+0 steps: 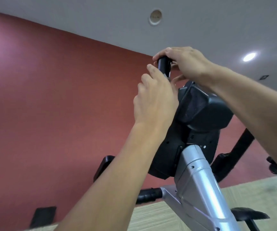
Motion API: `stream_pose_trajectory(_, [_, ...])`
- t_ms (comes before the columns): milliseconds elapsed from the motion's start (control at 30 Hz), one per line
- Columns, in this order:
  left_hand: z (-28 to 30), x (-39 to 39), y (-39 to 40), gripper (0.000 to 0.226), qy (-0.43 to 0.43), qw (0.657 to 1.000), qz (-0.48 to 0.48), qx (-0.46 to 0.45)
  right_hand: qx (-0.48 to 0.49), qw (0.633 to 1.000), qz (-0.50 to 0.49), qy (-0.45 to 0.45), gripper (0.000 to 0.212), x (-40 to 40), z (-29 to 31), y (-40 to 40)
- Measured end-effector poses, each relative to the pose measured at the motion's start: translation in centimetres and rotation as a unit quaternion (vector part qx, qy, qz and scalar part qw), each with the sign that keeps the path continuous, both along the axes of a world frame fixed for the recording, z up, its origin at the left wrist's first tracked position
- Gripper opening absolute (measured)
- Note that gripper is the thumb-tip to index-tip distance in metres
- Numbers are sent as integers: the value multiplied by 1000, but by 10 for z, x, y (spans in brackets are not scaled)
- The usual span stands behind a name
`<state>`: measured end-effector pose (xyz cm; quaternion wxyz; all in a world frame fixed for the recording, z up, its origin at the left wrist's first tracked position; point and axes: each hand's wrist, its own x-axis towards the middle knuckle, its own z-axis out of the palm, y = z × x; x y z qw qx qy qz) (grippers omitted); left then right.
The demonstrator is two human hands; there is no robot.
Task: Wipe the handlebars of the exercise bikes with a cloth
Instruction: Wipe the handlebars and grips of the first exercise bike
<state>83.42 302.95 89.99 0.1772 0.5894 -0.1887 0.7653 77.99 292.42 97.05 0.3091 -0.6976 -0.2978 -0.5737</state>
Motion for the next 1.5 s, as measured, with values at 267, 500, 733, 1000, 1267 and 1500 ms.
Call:
stream_pose_trajectory(267, [-11, 7, -4, 57, -36, 994, 103, -18, -1, 997, -66, 27, 41, -13, -2, 7])
stream_pose_trajectory(500, [16, -10, -11, 65, -17, 995, 84, -41, 5, 999, -12, 34, 41, -8, -3, -2])
stream_pose_trajectory(733, [-12, 13, -11, 58, -56, 986, 145, -57, 7, 999, -38, -6, 40, -5, -7, -1])
stream_pose_trajectory(1000, [23, -1, -27, 57, -52, 991, 100, -67, 52, 996, 52, -44, 37, 6, -7, 2])
stream_pose_trajectory(1267, [-14, 10, -10, 66, -68, 989, 110, -72, 15, 997, -22, -65, 41, 5, -6, 0])
stream_pose_trajectory(1500, [-78, 37, 70, 55, -68, 997, -19, 12, 10, 982, -180, -50, 39, -5, -2, 14])
